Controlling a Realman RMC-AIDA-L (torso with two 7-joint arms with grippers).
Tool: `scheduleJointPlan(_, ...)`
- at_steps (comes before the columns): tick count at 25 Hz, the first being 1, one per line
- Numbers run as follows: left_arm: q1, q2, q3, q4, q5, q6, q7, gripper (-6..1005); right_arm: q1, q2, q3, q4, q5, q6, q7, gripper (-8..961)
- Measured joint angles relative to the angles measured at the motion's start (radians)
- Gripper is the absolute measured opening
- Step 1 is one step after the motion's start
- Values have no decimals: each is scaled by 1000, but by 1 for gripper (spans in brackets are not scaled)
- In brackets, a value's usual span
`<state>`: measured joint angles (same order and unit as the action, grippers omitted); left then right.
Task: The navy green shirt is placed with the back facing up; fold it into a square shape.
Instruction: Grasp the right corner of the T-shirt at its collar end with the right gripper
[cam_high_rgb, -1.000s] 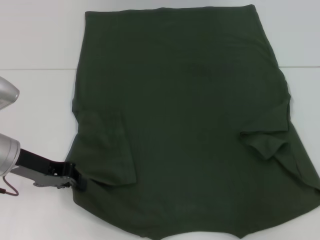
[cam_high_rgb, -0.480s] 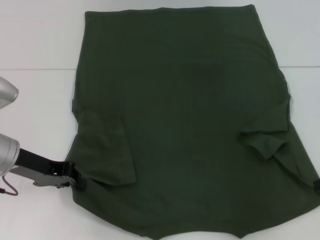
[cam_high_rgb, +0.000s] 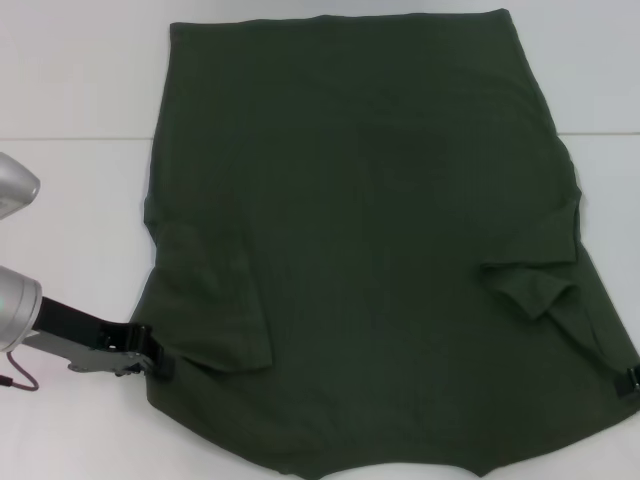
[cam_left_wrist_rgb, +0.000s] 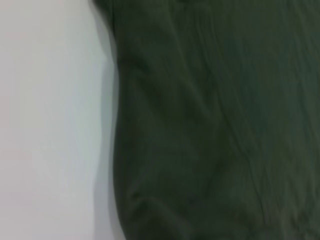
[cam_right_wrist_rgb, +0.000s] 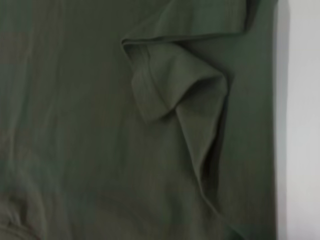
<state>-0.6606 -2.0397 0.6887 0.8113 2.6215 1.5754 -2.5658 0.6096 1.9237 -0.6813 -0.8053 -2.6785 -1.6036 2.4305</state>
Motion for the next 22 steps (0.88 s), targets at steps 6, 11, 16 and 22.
scheduleJointPlan(6, -3, 1, -3, -12, 0, -2, 1, 42, 0, 2, -4, -1, -1, 5, -6, 851)
scheduleJointPlan(11, -4, 1, -3, -12, 0, -3, 1, 42, 8, 11, -4, 2, -1, 5, -14, 843)
scheduleJointPlan(16, -5, 1, -3, -12, 0, -3, 1, 43, 16, 21, -12, 2, -1, 5, -17, 835)
scheduleJointPlan(22, -5, 1, -3, -12, 0, -3, 4, 43, 38, 40, -17, 2, 4, 2, -22, 826)
